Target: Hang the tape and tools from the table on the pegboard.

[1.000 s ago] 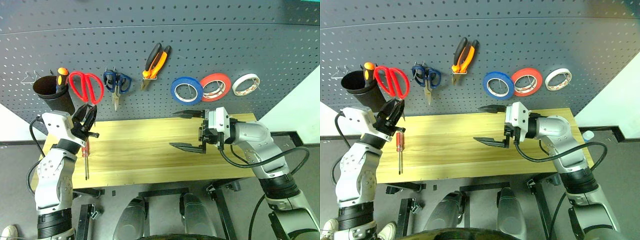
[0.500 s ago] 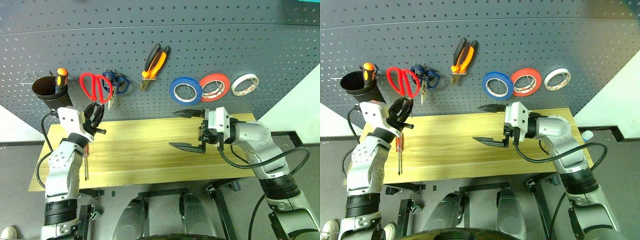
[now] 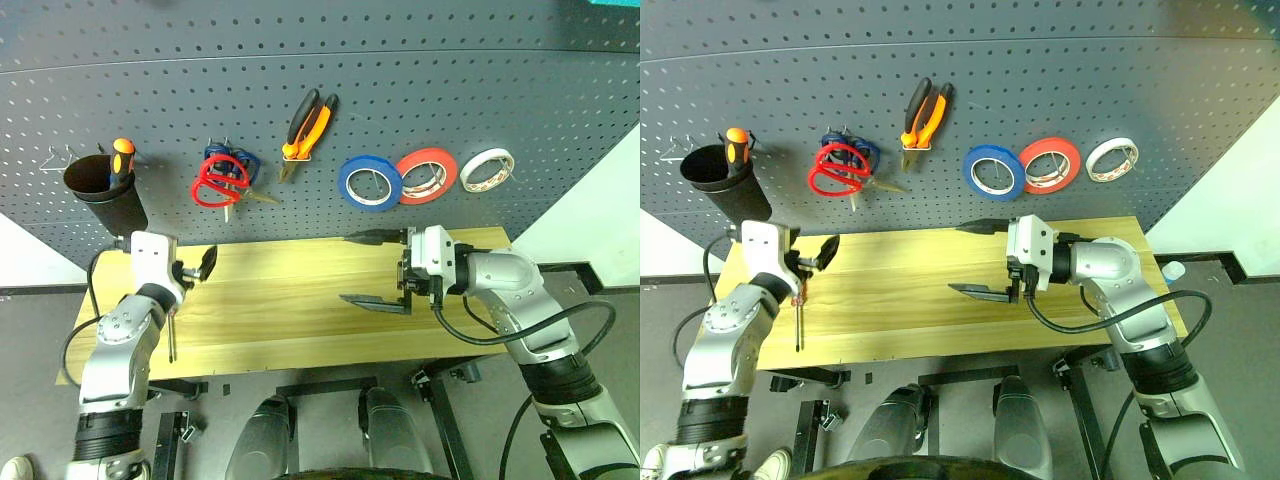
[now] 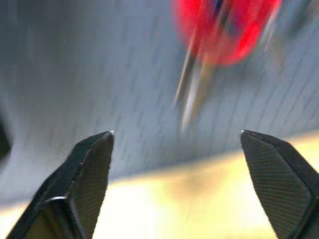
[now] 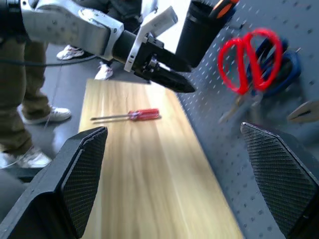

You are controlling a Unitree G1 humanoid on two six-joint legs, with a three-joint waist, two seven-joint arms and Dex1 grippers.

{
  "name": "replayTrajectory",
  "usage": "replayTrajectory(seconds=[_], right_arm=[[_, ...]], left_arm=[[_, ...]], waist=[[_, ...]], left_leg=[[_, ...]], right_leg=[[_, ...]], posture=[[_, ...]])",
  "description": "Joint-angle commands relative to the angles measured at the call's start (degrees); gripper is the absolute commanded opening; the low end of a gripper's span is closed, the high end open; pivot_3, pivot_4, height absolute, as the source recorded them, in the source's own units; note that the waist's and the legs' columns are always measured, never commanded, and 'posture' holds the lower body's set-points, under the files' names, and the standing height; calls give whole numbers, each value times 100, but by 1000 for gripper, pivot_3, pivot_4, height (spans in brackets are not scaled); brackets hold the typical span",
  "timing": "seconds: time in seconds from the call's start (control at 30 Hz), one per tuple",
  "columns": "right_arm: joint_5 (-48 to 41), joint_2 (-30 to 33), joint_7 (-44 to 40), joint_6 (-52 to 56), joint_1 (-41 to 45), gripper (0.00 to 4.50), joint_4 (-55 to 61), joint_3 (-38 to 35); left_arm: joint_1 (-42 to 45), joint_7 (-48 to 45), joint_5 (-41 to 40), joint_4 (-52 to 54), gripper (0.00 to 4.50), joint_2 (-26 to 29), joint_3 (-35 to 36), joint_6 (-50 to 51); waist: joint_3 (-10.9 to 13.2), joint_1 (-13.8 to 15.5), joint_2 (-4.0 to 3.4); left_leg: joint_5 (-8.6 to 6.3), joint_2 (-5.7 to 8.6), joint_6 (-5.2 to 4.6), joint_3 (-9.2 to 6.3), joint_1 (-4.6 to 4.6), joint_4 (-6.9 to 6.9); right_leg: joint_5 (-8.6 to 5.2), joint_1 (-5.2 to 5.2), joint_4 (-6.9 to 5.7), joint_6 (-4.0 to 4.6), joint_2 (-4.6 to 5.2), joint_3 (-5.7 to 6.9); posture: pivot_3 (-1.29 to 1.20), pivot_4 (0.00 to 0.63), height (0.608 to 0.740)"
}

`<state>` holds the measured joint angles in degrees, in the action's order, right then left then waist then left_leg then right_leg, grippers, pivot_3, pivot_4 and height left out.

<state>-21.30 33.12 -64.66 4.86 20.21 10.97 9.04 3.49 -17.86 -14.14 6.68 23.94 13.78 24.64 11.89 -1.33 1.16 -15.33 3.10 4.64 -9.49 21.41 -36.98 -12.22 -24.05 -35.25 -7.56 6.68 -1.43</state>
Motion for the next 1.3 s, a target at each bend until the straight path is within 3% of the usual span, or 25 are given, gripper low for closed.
replayTrajectory(seconds=[0.03,0.13,0.4,1.1,1.3], right_arm=[[-7,32,-125,1,-53,4500,20,57],[42,-42,-125,-37,-91,4500,-89,105],[74,-110,-114,-37,-247,4500,-108,205],[33,95,154,155,-742,4500,304,73],[31,136,164,206,-756,4500,317,24]], left_arm=[[-15,371,-46,-214,4128,116,301,1125],[157,792,-357,-651,4493,-10,873,2075],[832,1408,-184,-1744,4493,-3,1038,3112],[3006,566,335,-6118,4493,765,484,1259],[3236,490,376,-6592,2729,781,425,950]], waist=[[0,14,0],[-1,17,2],[-1,50,3],[-1,8,3],[-1,-6,3]], left_leg=[[0,0,0,0,0,-1],[0,0,0,-3,-4,-5],[1,1,1,-6,-4,-7],[1,1,1,-5,-2,-4],[0,1,1,-5,-2,-4]], right_leg=[[0,0,-1,0,0,0],[0,2,-10,0,-1,1],[0,2,-13,-1,0,2],[-1,-1,-9,-4,0,3],[-2,-1,-9,-7,1,3]], posture=[[-35,130,732],[-26,136,732],[-17,157,732],[-76,177,732],[-83,176,732]])
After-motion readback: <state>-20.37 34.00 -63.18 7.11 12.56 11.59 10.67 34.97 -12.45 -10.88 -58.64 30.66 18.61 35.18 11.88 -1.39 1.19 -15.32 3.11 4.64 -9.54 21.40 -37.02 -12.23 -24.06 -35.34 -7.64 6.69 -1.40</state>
